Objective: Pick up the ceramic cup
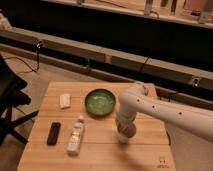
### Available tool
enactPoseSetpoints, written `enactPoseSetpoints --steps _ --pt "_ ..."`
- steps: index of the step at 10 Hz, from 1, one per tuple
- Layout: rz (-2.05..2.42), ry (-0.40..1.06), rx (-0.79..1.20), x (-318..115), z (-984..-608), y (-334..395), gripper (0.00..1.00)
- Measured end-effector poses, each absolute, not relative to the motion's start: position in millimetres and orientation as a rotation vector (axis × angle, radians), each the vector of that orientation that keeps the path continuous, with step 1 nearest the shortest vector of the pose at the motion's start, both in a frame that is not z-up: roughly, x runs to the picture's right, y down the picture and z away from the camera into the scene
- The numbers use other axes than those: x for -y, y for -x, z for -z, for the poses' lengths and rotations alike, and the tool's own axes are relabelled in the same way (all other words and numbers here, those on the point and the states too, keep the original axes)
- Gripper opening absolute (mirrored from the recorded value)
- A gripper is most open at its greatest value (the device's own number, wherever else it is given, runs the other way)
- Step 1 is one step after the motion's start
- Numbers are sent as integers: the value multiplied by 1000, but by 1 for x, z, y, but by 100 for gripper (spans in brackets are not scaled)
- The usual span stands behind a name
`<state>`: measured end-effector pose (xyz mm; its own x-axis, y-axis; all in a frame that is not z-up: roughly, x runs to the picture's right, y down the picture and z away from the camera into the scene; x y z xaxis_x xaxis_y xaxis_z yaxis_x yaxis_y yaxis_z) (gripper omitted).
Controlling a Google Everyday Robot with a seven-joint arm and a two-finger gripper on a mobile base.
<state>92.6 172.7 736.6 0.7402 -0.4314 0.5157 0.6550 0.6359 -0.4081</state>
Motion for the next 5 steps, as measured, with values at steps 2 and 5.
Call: enactPoseSetpoints --steps 2,5 --pt "643 610 402 -155 -722 -93 0" --pt "642 591 422 -148 -723 -88 0"
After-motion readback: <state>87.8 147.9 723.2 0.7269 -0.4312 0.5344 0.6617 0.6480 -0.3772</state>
